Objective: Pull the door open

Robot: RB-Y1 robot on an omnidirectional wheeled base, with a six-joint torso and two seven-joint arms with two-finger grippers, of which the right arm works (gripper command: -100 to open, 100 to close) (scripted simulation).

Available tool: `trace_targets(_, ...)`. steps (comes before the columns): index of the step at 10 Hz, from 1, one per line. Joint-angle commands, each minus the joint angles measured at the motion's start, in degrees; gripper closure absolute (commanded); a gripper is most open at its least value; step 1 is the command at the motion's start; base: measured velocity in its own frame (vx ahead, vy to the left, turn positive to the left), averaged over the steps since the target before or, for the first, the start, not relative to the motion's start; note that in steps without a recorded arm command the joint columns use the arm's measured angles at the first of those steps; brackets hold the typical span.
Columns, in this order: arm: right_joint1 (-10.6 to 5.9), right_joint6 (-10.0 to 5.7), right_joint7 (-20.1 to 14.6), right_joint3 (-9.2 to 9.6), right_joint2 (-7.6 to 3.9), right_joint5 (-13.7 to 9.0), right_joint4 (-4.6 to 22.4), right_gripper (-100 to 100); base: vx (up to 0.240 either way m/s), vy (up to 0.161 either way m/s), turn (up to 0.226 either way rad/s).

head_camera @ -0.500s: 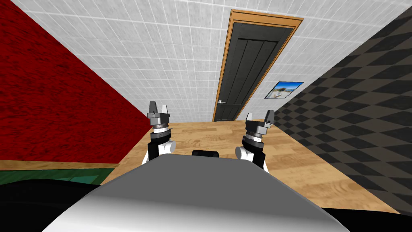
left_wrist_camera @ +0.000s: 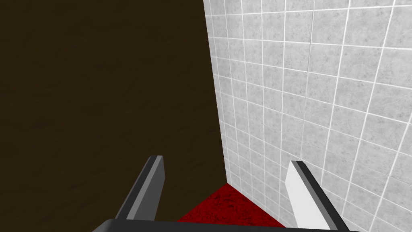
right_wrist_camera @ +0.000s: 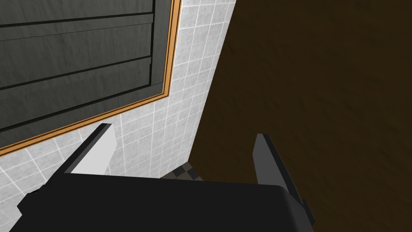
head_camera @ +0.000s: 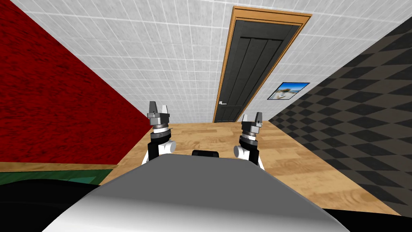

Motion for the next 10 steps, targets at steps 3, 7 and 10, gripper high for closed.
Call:
trace_targets(3,-1.67,-0.56,-0.30,-0.07,-1.12,-0.23,4.22,-100,0.097,-0.025,0.028)
trace_targets(7,-3.63,-1.26,-0.53,-0.04,-2.16,-0.41,9.15,-100,0.078,-0.021,0.030)
trace_targets(10,-5.31,-1.86,-0.72,-0.02,-2.93,-0.57,13.39,-100,0.096,-0.029,0.033)
